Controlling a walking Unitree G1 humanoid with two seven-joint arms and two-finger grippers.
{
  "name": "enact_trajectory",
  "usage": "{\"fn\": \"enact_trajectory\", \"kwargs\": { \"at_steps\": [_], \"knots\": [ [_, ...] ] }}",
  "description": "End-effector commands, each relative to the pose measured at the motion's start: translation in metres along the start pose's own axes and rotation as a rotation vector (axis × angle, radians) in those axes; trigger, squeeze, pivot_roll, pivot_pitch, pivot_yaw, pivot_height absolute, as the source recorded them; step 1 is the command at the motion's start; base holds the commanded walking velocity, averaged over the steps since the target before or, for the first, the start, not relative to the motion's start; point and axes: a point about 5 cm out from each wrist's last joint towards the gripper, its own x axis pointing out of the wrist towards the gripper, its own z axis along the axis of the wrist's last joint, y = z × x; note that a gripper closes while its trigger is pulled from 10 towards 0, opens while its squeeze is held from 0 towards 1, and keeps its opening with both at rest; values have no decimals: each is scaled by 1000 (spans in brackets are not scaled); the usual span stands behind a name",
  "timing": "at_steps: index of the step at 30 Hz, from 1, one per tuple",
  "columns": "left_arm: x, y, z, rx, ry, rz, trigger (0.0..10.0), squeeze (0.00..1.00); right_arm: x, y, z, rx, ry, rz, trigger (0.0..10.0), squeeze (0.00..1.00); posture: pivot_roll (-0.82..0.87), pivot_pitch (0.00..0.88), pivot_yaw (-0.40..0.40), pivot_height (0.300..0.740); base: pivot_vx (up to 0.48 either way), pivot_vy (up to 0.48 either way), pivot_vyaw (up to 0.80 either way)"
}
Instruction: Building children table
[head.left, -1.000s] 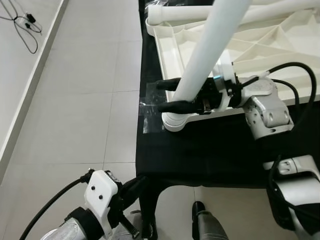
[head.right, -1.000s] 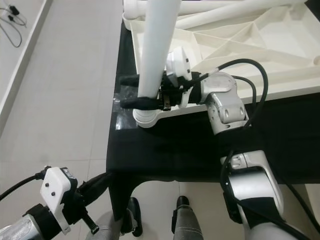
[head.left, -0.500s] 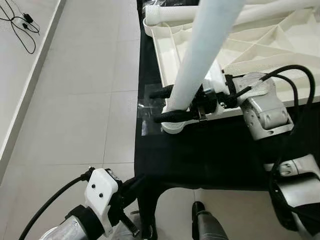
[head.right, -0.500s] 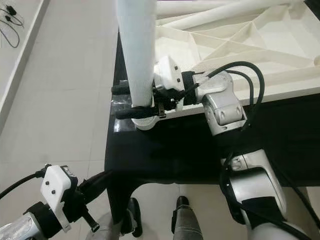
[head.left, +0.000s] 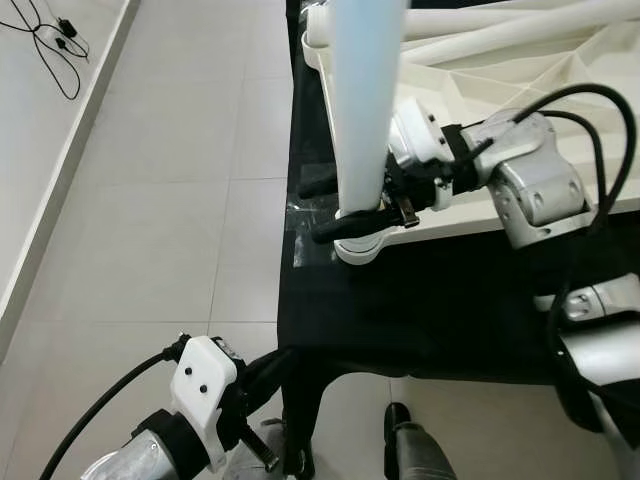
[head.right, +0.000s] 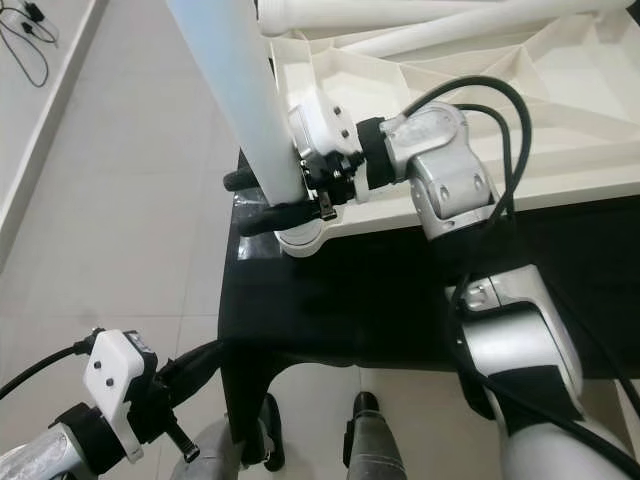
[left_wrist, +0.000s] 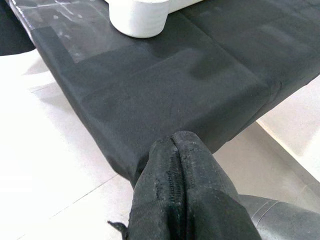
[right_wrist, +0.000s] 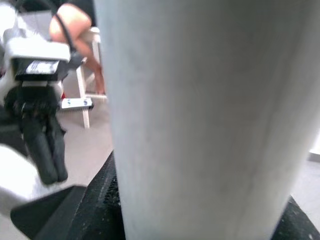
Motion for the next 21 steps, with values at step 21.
{"fn": "enact_trajectory", "kwargs": {
  "at_steps": [21],
  "knots": [
    [-4,-2,-6,-17,29,0,10000,0,8,-2,-57,272,60,-330,10000,0,67,433,106,740,0,0,0]
  ]
}}
